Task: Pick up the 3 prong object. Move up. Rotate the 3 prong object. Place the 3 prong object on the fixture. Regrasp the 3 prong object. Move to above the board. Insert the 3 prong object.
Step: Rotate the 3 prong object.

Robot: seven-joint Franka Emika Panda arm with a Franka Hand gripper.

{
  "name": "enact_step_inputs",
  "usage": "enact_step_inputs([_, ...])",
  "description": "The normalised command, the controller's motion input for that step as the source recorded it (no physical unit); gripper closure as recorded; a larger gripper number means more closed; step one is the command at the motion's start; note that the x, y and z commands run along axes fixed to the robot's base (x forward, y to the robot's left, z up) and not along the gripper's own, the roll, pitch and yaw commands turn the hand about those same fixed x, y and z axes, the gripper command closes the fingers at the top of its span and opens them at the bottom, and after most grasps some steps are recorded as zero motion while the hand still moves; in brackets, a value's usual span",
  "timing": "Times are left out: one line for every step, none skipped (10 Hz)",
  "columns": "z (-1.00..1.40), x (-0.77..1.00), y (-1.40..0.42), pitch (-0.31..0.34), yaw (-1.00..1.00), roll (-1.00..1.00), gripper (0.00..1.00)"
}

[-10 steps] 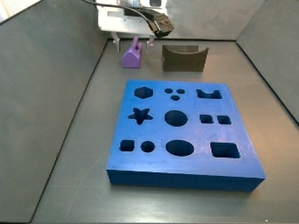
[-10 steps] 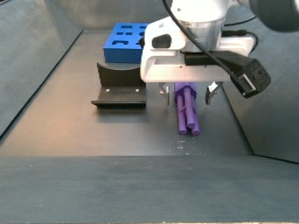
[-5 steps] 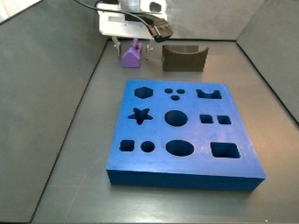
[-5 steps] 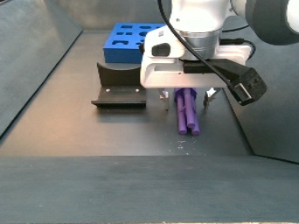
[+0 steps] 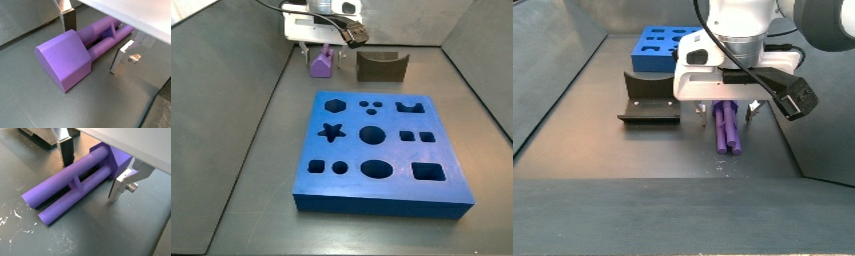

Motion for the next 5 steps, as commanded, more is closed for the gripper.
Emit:
enact_step_inputs([-0.17,0.03,0.0,-0.022,0.01,0.2,0.0])
enact_step_inputs([-0.17,0.03,0.0,-0.022,0.01,0.2,0.0])
enact_step_inputs([-0.17,0.03,0.0,-0.022,0.01,0.2,0.0])
enact_step_inputs([-0.17,0.03,0.0,-0.022,0.01,0.2,0.0])
enact_step_inputs([-0.17,0.03,0.0,-0.022,0.01,0.2,0.0])
